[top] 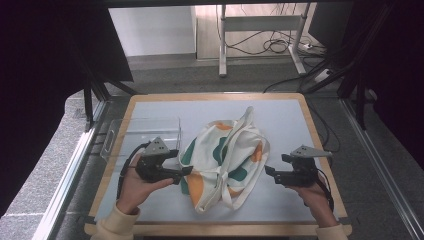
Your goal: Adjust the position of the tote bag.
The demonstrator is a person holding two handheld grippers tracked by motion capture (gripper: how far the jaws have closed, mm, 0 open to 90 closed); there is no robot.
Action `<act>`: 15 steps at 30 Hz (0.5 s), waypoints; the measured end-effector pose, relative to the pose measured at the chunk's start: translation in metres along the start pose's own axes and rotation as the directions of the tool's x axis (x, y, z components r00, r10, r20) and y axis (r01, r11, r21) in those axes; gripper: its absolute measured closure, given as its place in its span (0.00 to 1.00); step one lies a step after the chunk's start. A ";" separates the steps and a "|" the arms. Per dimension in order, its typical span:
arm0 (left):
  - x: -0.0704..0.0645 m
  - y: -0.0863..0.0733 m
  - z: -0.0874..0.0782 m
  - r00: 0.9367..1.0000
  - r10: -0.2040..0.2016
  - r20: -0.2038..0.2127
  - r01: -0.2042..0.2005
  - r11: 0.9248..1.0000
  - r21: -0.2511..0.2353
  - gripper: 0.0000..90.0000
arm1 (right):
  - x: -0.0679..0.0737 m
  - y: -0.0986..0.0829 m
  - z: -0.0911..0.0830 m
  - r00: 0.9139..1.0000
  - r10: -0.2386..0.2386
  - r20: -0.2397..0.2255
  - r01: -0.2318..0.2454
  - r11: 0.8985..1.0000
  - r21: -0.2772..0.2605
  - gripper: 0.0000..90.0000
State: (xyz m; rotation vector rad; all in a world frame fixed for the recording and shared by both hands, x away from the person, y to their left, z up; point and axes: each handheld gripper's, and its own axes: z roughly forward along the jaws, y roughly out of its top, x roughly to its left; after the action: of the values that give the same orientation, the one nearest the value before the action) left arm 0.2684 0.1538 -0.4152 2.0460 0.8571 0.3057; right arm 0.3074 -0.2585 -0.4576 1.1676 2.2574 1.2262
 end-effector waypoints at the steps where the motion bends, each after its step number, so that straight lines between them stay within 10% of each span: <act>1: -0.002 0.001 0.001 1.000 0.011 0.004 -0.011 1.000 0.005 0.28 | 0.000 0.000 0.000 1.000 0.001 0.004 -0.001 1.000 0.003 0.22; 15: -0.018 -0.002 0.004 0.994 0.039 0.103 -0.041 0.999 0.016 0.30 | -0.003 0.001 0.001 1.000 0.000 -0.003 0.000 1.000 -0.005 0.22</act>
State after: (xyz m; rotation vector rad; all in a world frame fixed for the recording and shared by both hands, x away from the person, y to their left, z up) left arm 0.2558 0.1397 -0.4175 2.0786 0.7597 0.2138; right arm 0.3105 -0.2600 -0.4576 1.1652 2.2545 1.2341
